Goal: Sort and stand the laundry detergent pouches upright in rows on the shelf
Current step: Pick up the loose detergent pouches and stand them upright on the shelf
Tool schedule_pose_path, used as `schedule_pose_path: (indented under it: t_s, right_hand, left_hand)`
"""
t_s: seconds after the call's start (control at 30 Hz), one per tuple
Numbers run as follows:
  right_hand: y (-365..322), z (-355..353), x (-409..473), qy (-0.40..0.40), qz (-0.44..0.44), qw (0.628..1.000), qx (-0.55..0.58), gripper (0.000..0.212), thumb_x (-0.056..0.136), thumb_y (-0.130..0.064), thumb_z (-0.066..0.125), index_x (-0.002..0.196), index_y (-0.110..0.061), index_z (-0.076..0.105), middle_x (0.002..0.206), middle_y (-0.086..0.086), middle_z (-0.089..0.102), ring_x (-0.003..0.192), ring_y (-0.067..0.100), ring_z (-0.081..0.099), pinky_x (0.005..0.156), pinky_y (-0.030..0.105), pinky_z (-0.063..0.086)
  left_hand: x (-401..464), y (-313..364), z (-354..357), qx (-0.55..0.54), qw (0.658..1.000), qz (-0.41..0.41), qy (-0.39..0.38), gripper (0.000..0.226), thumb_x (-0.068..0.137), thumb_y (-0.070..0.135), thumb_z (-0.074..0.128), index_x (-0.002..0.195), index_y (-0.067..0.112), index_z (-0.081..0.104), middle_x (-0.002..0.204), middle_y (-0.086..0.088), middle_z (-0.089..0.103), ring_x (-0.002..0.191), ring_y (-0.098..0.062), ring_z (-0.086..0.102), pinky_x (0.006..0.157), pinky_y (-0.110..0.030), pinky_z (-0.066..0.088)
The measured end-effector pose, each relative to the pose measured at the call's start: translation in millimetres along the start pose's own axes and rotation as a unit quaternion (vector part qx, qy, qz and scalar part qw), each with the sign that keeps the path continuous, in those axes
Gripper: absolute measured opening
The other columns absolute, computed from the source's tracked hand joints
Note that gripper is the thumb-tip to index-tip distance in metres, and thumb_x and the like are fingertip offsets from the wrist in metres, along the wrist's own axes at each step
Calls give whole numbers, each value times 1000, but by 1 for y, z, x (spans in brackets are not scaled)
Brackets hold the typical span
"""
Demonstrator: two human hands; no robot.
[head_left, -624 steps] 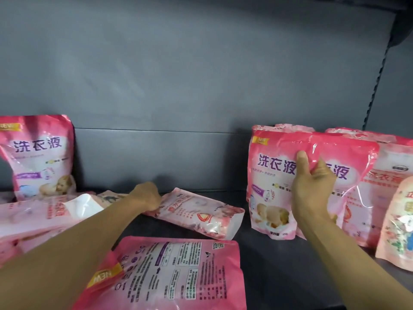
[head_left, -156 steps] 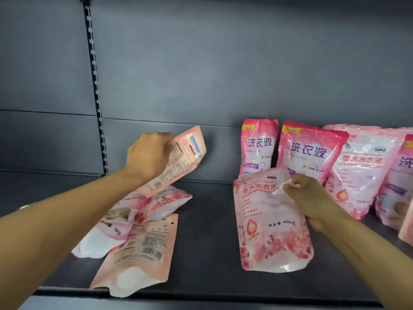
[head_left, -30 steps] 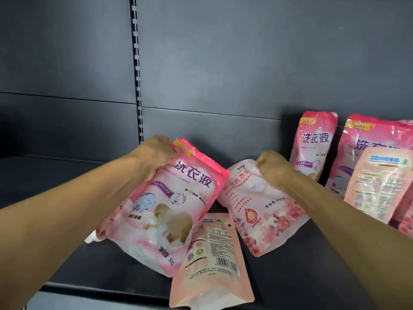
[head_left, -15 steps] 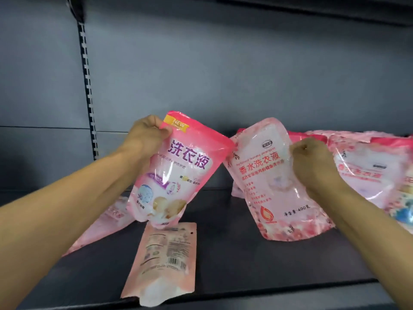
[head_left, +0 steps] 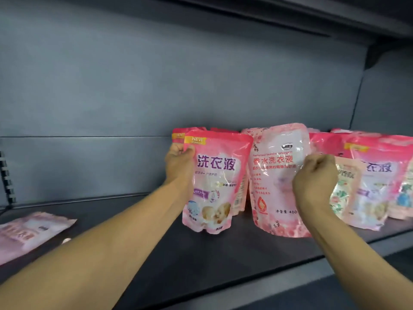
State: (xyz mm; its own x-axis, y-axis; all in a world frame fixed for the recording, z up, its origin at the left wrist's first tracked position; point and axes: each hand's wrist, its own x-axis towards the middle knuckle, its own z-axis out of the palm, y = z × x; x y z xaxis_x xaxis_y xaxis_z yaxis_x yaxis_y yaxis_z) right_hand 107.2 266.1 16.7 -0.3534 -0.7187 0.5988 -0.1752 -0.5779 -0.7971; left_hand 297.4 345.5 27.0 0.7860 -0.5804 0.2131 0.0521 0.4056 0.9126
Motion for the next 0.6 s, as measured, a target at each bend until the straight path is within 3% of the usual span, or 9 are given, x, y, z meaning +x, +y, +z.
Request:
schedule_pose_path:
  t_s: [0.13,0.23,0.33,0.43,0.5,0.6]
  right_hand:
    - [26,7,-2,28,-17,999,34,16,95,0,33,88,-8,44,83,6,51,78,18,46,69,21,32]
    - [45,7,-6,29,-25,997,70,15,95,-1,33,88,-10,43,79,-2,48,72,13,45,67,17,34]
    - [59,-4,-7,23,-38,996,77,9,98,-7,36,92,-11,42,79,-10,46,71,-4,46,68,10,36]
    - [66,-15,-11,-26,-22,997,74,12,97,-20,49,100,-11,41,78,-8,50,68,4,51,64,19,44]
    - [68,-21,-17,-78,-13,995,62,23,91,-22,59,103,-15,41,81,-8,53,70,9,53,64,21,46]
    - [71,-25,-22,-134,-12,991,16,35,84,-20,69,107,-11,45,83,-14,52,69,-2,50,58,3,42]
  left_hand:
    - [4,-20,22,2,1000,-9,19,26,93,16,54,69,23,47,83,-9,58,78,-22,53,81,-47,50]
    - [7,-29,25,3,1000,8,22,24,93,19,55,70,23,49,82,-10,56,79,-23,53,78,-45,50]
    - [6,-31,16,25,999,43,9,20,93,19,56,74,23,53,84,-9,59,79,-25,56,77,-42,50]
    - [-3,-34,6,64,996,43,-50,12,90,12,60,93,23,57,96,-3,69,88,-23,67,76,-39,55]
    - [-16,-42,1,120,988,23,-97,32,84,6,67,108,22,53,99,4,69,91,-14,67,71,-32,55]
    - [-30,-60,-2,211,971,10,-108,63,71,7,80,121,25,48,109,7,66,100,-12,64,86,-36,54]
